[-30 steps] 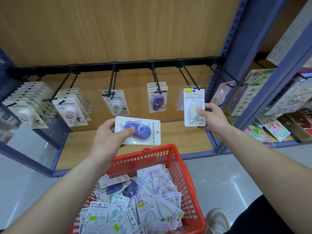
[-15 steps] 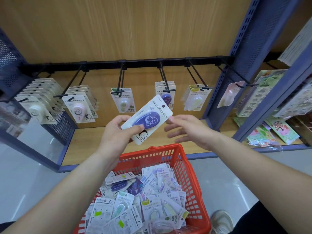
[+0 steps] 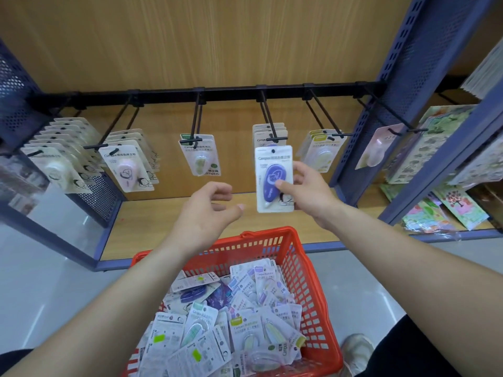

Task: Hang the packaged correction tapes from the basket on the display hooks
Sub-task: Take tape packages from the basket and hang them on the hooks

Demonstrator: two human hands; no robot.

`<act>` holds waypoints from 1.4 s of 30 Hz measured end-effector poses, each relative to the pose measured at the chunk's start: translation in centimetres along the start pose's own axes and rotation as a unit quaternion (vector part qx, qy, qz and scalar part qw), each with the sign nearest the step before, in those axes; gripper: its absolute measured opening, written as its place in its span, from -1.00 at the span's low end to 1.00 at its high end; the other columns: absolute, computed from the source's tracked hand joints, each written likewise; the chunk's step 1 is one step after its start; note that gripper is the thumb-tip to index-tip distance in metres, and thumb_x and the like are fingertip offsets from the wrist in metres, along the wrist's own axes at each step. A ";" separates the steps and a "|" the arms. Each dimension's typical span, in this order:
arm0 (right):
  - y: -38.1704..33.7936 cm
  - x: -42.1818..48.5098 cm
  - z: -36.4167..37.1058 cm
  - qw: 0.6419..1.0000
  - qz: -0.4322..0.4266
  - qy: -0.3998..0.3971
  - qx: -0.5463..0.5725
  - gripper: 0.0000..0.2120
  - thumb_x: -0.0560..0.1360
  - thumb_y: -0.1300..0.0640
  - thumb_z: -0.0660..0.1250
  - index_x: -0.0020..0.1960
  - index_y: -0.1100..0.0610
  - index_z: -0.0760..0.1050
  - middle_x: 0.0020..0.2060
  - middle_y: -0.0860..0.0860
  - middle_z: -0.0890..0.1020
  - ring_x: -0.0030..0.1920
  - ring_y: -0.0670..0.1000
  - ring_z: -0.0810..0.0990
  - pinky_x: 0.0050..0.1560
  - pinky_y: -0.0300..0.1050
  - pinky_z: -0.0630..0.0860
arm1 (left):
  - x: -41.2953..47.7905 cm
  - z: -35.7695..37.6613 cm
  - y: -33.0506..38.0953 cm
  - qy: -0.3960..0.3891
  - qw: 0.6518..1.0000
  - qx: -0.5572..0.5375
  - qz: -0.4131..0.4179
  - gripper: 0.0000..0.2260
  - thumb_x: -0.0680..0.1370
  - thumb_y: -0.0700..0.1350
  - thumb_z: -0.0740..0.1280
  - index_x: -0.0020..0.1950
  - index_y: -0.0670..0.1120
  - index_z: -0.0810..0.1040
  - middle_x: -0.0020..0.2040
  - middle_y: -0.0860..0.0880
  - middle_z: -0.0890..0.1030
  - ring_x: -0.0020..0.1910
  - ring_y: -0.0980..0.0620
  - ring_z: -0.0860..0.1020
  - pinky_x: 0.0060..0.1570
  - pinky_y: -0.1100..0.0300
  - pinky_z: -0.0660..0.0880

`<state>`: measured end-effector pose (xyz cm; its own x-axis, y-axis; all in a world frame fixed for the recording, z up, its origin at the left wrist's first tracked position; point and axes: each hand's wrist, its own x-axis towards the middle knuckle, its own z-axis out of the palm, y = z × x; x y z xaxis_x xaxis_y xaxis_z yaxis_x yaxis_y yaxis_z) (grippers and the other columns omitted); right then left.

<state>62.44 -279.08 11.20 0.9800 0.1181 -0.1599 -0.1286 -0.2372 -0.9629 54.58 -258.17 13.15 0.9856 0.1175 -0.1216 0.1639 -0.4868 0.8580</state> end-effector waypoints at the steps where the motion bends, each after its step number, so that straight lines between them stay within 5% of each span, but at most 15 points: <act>1: 0.2 0.5 -0.4 1.000 -0.005 0.010 -0.004 -0.67 0.58 0.19 0.41 0.30 -0.04 0.50 0.08 -0.03 0.71 0.08 0.00 0.70 0.01 0.05 0.69 | 0.1 -0.3 -0.1 0.005 0.999 0.043 0.014 -0.63 0.52 0.03 0.50 0.28 0.07 0.53 0.16 0.17 0.61 0.12 0.13 0.60 0.10 0.17 0.51; 6: 0.4 2.1 -0.9 0.999 -0.039 0.006 0.000 -0.67 0.60 0.20 0.39 0.32 -0.04 0.54 0.07 -0.08 0.72 0.13 -0.03 0.68 0.05 0.08 0.68 | 0.5 -1.4 -0.8 0.018 0.981 0.184 0.065 -0.59 0.52 0.09 0.47 0.34 0.10 0.52 0.26 0.17 0.58 0.18 0.14 0.55 0.15 0.14 0.48; 13: 1.4 3.3 0.1 0.998 -0.024 0.030 -0.040 -0.71 0.54 0.01 0.37 0.25 -0.17 0.53 0.03 -0.15 0.72 0.12 0.03 0.68 0.16 0.20 0.62 | 0.7 -2.3 -1.5 0.028 0.972 0.221 0.081 -0.65 0.53 0.09 0.45 0.30 0.10 0.54 0.22 0.15 0.57 0.14 0.14 0.54 0.08 0.17 0.43; 19: 1.4 4.4 1.2 0.994 -0.022 0.054 -0.096 -0.67 0.62 0.03 0.33 0.37 -0.09 0.43 -0.07 -0.20 0.63 -0.04 -0.10 0.63 0.04 -0.01 0.57 | 0.7 -2.2 -2.1 0.011 0.965 0.245 0.088 -0.66 0.54 0.11 0.42 0.30 0.10 0.53 0.22 0.13 0.56 0.17 0.10 0.54 0.13 0.13 0.46; 23: 1.8 4.3 1.3 0.979 0.005 0.054 -0.196 -0.51 0.61 -0.03 0.34 0.47 0.07 0.35 0.19 0.02 0.62 0.18 0.08 0.59 0.07 -0.08 0.43 | 0.5 -2.7 -2.8 -0.003 0.960 0.272 0.069 -0.61 0.55 0.09 0.42 0.36 0.07 0.51 0.29 0.07 0.54 0.23 0.04 0.53 0.22 0.07 0.48; 26: 2.9 3.4 0.8 0.943 0.032 0.010 -0.331 -0.37 0.58 -0.10 0.36 0.53 0.17 0.27 0.27 0.13 0.56 0.26 0.17 0.55 0.20 0.01 0.49 | 0.0 -2.9 -3.7 -0.016 0.957 0.287 0.048 -0.61 0.56 0.07 0.42 0.37 0.04 0.52 0.31 0.04 0.56 0.25 0.02 0.54 0.24 0.06 0.49; 29: 3.8 1.0 1.0 0.900 0.025 -0.077 -0.429 -0.42 0.57 -0.14 0.35 0.47 0.13 0.37 0.34 0.12 0.54 0.33 0.15 0.52 0.29 0.01 0.47 | -0.9 -2.7 -5.8 -0.037 0.954 0.297 0.034 -0.61 0.57 0.06 0.41 0.37 0.03 0.52 0.32 0.01 0.57 0.24 0.00 0.55 0.22 0.11 0.48; 35: 8.7 -4.4 3.5 0.810 -0.008 -0.254 -0.528 -0.56 0.56 -0.20 0.34 0.30 0.06 0.52 0.21 0.04 0.58 0.25 0.09 0.53 0.18 -0.05 0.47 | -4.4 -3.5 -14.0 -0.131 0.929 0.340 -0.066 -0.60 0.55 0.07 0.42 0.35 0.00 0.52 0.31 -0.01 0.56 0.25 0.00 0.53 0.21 0.16 0.45; 42: 16.6 -5.1 10.4 0.851 0.032 -0.276 -0.447 -0.53 0.62 -0.12 0.29 0.43 0.11 0.42 0.36 0.09 0.49 0.31 0.11 0.50 0.32 0.01 0.43 | -6.0 -3.1 -22.3 -0.112 0.931 0.304 -0.167 -0.55 0.55 0.01 0.42 0.41 -0.03 0.49 0.36 -0.07 0.55 0.31 -0.07 0.52 0.29 0.12 0.44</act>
<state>53.68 -273.59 -6.23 0.7236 0.4536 -0.5202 0.2294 -0.8690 -0.4385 44.92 -245.31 -3.68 0.8477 0.1998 -0.4915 0.3894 -0.8635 0.3204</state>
